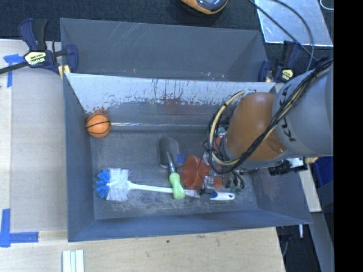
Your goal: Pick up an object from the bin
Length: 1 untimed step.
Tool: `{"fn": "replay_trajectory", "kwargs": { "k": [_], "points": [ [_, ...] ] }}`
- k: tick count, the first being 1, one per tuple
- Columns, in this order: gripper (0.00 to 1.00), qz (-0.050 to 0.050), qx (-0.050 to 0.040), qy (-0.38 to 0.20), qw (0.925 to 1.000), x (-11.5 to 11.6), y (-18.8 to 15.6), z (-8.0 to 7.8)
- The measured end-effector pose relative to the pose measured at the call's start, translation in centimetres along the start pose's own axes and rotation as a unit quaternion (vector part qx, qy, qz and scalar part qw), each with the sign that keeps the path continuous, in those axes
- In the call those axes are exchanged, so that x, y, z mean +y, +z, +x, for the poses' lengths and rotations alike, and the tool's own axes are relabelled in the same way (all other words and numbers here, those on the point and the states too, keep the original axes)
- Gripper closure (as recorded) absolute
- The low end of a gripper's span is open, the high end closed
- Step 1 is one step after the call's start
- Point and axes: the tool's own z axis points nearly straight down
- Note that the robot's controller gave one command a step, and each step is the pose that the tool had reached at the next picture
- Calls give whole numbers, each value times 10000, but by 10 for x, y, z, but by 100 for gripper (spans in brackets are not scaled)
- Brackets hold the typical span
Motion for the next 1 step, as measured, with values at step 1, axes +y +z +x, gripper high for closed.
{"fn": "replay_trajectory", "kwargs": {
  "k": [1],
  "points": [
    [100,0,1,0,10000,0,0,0]
  ]
}}
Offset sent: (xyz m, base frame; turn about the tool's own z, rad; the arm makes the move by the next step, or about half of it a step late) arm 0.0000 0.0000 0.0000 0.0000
